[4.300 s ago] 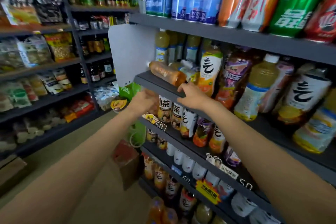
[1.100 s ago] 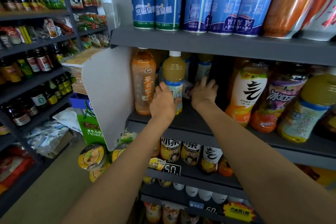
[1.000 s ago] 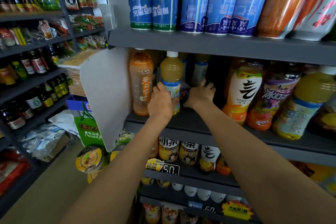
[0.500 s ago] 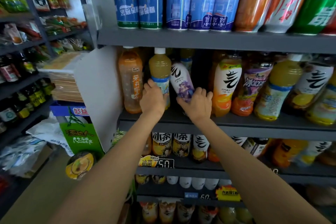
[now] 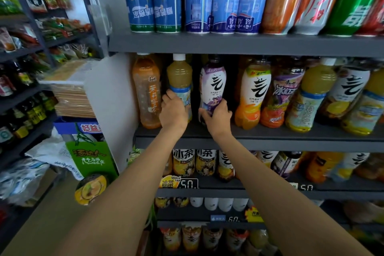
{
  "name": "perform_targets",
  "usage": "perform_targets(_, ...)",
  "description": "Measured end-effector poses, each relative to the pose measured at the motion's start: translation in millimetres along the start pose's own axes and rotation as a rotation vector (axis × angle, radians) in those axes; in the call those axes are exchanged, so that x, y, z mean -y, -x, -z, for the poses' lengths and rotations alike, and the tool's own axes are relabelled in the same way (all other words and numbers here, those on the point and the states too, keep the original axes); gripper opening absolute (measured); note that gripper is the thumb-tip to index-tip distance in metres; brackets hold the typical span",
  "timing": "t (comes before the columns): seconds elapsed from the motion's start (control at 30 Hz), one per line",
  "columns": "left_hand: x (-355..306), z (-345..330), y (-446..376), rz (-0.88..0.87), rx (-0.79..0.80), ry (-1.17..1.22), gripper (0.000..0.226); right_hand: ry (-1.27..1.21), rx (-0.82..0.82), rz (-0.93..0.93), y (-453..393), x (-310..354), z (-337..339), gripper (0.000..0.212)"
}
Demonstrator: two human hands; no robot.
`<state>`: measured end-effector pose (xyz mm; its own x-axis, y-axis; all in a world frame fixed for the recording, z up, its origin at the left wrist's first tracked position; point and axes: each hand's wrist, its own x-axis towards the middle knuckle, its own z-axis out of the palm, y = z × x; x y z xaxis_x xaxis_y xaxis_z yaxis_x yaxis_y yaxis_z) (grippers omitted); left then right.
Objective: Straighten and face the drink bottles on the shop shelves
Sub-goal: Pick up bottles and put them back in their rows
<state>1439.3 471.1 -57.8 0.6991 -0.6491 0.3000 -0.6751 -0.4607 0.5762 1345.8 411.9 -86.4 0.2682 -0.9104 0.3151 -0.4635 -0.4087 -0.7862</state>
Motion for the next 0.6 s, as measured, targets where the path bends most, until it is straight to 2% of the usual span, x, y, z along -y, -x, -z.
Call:
perform_targets(0.13, 1.8, 0.8, 6.0, -0.008, -0.01, 0.043, 0.067, 0.047, 0.024, 0.008, -0.3, 0.9, 4.0, 0.061)
perform_targets(0.2, 4.8, 0.2, 18.3, -0.025, -0.098, 0.079, 0.065, 0.088, 0.105, -0.012, -1.9, 1.9, 8.8, 0.061)
perform_targets(0.27, 5.7, -2.3, 34.4, -0.114, -0.241, 0.126, 0.057, 0.188, 0.225, -0.037, -0.8, -0.1, 18.0, 0.06)
perform_targets(0.33, -0.5, -7.2, 46.6, -0.233, -0.314, 0.169, 0.047, 0.267, 0.252, 0.062, 1.9, -4.2, 34.3, 0.05)
perform_targets(0.4, -16.0, -14.3, 53.7, -0.312, -0.301, 0.226, 0.039, 0.214, 0.158, 0.209, 5.1, -5.9, 59.7, 0.038)
perform_targets(0.5, -56.4, -28.6, 65.6, -0.395, -0.255, 0.3, 0.032, 0.046, -0.011, 0.348, 7.9, -3.7, 114.7, 0.031)
perform_targets(0.6, -108.6, -52.7, 87.7, -0.469, -0.221, 0.335, 0.027, 0.083, -0.123, 0.402, 4.1, -20.2, 183.8, 0.026)
